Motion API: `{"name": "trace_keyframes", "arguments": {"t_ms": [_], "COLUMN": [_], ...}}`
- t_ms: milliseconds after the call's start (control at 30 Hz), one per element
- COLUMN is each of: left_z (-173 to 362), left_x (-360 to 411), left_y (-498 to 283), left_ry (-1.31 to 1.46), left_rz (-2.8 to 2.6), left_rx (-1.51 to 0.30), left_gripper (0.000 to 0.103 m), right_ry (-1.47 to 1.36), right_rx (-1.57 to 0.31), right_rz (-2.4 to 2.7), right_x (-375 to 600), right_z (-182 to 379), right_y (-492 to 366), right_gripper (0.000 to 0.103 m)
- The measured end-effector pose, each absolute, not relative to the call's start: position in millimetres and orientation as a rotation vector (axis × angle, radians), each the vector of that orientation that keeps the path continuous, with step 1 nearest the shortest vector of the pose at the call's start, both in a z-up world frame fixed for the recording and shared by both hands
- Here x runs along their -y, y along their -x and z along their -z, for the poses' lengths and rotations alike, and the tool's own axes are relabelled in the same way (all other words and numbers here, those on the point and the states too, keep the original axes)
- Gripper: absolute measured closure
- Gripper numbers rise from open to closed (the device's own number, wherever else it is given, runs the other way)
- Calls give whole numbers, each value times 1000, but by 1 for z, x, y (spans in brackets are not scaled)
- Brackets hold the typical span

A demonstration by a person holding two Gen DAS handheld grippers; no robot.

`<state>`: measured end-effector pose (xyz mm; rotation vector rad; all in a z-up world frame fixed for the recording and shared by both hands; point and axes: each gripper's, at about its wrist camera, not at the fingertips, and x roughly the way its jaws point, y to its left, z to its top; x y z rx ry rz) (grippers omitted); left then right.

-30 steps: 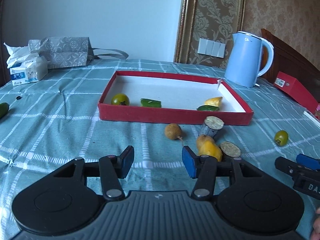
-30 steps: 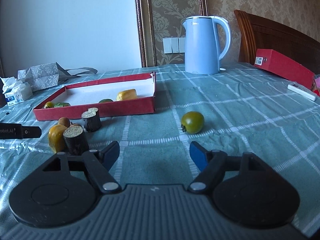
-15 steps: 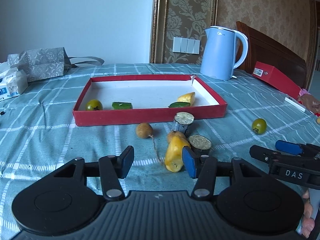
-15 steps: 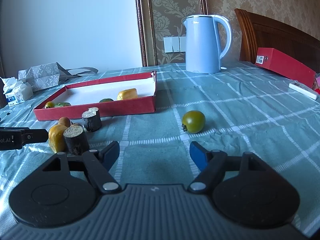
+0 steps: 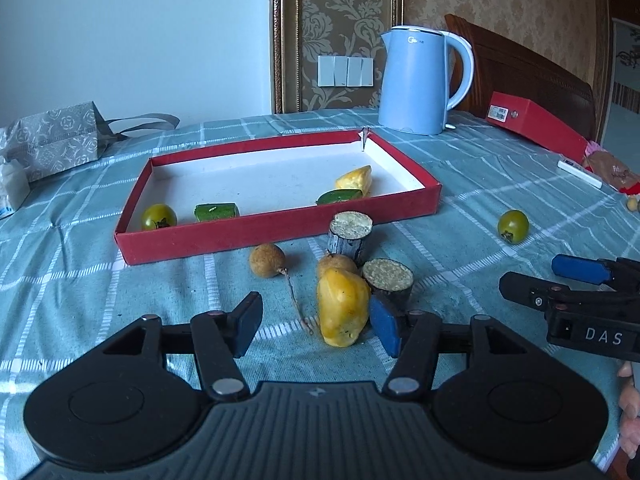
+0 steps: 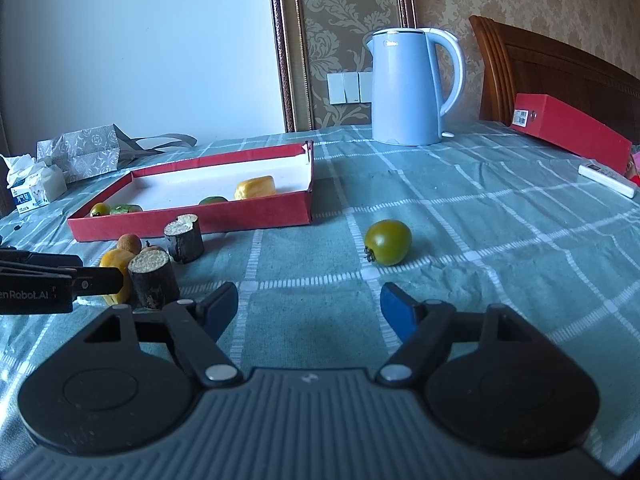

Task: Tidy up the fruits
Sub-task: 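Reach the left gripper to the yellow fruit piece and close on it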

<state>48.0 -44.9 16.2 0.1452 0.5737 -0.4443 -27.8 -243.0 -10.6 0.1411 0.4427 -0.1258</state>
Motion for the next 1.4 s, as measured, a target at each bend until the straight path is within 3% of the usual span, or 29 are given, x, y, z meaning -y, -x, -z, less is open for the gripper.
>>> {"name": "trace_keyframes", "arguments": {"t_ms": [533, 733, 900, 1167, 1400], "left_z": [-7, -6, -2, -7, -15], "left_x": [45, 43, 44, 40, 35], "left_y": [-62, -67, -69, -65, -59], "left_ry": [-127, -111, -93, -60, -62], "left_rz": [435, 435, 437, 438, 428], "left_rx": [-623, -629, -647, -643, -614], "left_gripper": [43, 53, 67, 74, 75], "right_ry": [-152, -147, -154, -149, -144], "right_rx": [-445, -446, -446, -442, -447], "right_rz": [128, 128, 130, 132, 133], "right_x": [244, 244, 245, 244, 243], "right_z": [11, 11, 11, 11, 11], "right_y": [28, 28, 27, 28, 28], "right_gripper": [26, 25, 25, 25, 25]}}
